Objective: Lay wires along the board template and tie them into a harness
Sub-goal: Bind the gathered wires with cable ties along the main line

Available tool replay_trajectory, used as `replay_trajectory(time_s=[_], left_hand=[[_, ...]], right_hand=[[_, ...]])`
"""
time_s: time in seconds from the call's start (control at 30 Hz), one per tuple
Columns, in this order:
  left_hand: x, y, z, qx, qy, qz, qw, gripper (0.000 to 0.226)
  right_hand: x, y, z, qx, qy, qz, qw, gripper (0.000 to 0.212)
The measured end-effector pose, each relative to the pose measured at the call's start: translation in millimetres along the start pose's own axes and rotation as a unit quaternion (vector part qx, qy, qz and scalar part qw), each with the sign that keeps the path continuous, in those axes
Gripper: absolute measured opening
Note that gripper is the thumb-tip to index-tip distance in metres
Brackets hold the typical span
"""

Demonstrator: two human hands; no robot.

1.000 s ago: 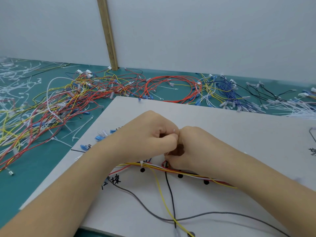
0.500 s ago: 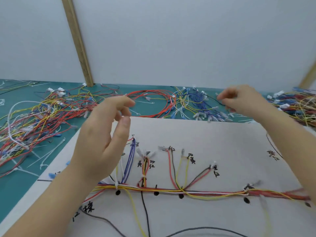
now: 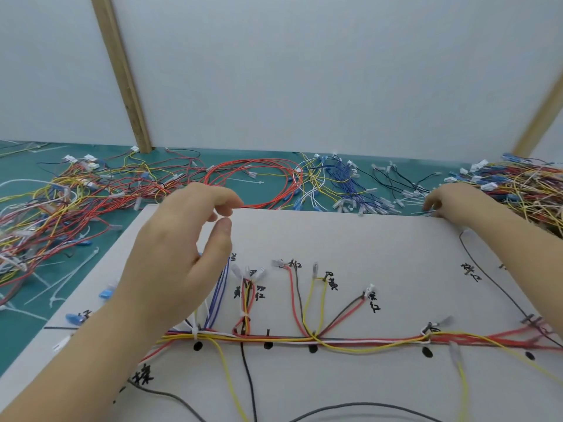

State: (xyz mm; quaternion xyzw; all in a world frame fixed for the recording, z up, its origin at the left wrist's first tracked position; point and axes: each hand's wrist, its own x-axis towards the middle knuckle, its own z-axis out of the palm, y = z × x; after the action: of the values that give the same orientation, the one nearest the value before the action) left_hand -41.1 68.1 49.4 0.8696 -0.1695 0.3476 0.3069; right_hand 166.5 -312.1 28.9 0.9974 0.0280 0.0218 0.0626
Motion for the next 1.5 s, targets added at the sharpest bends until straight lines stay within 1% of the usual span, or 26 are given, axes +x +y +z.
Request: replay_trajectory(time_s=[0.13,0.27,0.37,0.5,0.63,0.77,0.87,0.97,1.03,1.1,1.17,1.23,1.27,1.3,1.33,1.37,1.4,1.43,1.47,1.5], left_hand=[[-2.0,-2.9,0.2,0.016,-0.004,0.007,1.0,0.031],[-1.7,-3.6,1.3,0.018,-0.01,0.014,1.0,0.03],[-2.2,-3.0,1.5,0.013,-0.015,0.021,1.0,0.031],[-2.2,-2.9,0.9,0.024,-0.021,0.019,0.999,0.031],[-1.9,-2.9,1.3,0.026,-0.039,0.017,0.999,0.031],[-2.8,-2.6,1.6,0.021,-0.051,0.021,0.998,0.032],[-2.9,-2.4,0.9,0.025,-0.058,0.018,0.998,0.032],[-2.9,-1.6,-0.6,0.026,-0.097,0.04,0.994,0.03],[-4.1,-0.1,-1.1,-0.01,-0.139,0.06,0.988,0.028],[-5.1,2.2,-2.4,-0.061,-0.167,0.062,0.982,0.026],[-5.0,3.8,-3.6,-0.08,-0.164,0.07,0.981,0.024],[-4.3,5.8,-4.9,-0.091,-0.143,0.08,0.982,0.02],[-4.0,6.9,-5.6,-0.096,-0.13,0.085,0.983,0.019],[-4.5,7.8,-6.2,-0.1,-0.118,0.089,0.984,0.017],[-5.0,8.7,-6.6,-0.107,-0.106,0.088,0.985,0.016],[-5.6,9.3,-7.1,-0.121,-0.099,0.08,0.984,0.015],[-6.0,9.6,-7.4,-0.14,-0.096,0.064,0.983,0.015],[-6.3,9.6,-7.5,-0.161,-0.096,0.043,0.981,0.014],[-6.4,9.3,-7.2,-0.178,-0.101,0.024,0.979,0.013],[-6.6,8.9,-6.9,-0.187,-0.107,0.009,0.976,0.012]], right_hand=[[-2.2,-0.3,4.2,0.004,0.035,-0.006,0.999,0.01],[-2.4,5.1,4.9,0.032,0.09,-0.022,0.995,0.014],[-5.8,6.6,6.6,0.041,0.106,-0.034,0.993,0.014],[-9.5,6.3,6.8,0.088,0.136,-0.042,0.986,0.015],[-12.0,7.3,0.4,0.144,0.157,-0.02,0.977,0.015],[-17.6,4.4,-9.3,0.227,0.199,-0.023,0.953,0.01],[-19.1,1.3,-11.9,0.248,0.212,-0.037,0.945,0.016],[-18.9,-0.9,-11.3,0.235,0.23,-0.042,0.944,0.02],[-18.8,-0.4,-10.6,0.218,0.242,-0.048,0.944,0.021],[-18.9,-0.3,-11.0,0.211,0.257,-0.066,0.941,0.022],[-21.4,-3.2,-13.7,0.223,0.275,-0.08,0.932,0.023],[-24.5,-9.3,-18.5,0.248,0.294,-0.083,0.919,0.024],[-27.2,-15.4,-23.4,0.278,0.305,-0.079,0.907,0.023],[-31.6,-25.0,-30.3,0.327,0.314,-0.078,0.888,0.022],[-37.9,-37.6,-39.0,0.388,0.321,-0.084,0.86,0.02],[-46.5,-52.6,-49.2,0.452,0.32,-0.1,0.827,0.019],[-57.3,-68.6,-59.9,0.499,0.309,-0.125,0.8,0.023],[-69.7,-85.2,-69.9,0.52,0.28,-0.164,0.79,0.028],[-83.5,-101.3,-77.8,0.515,0.229,-0.215,0.798,0.031],[-98.0,-117.3,-83.7,0.487,0.157,-0.274,0.814,0.032]])
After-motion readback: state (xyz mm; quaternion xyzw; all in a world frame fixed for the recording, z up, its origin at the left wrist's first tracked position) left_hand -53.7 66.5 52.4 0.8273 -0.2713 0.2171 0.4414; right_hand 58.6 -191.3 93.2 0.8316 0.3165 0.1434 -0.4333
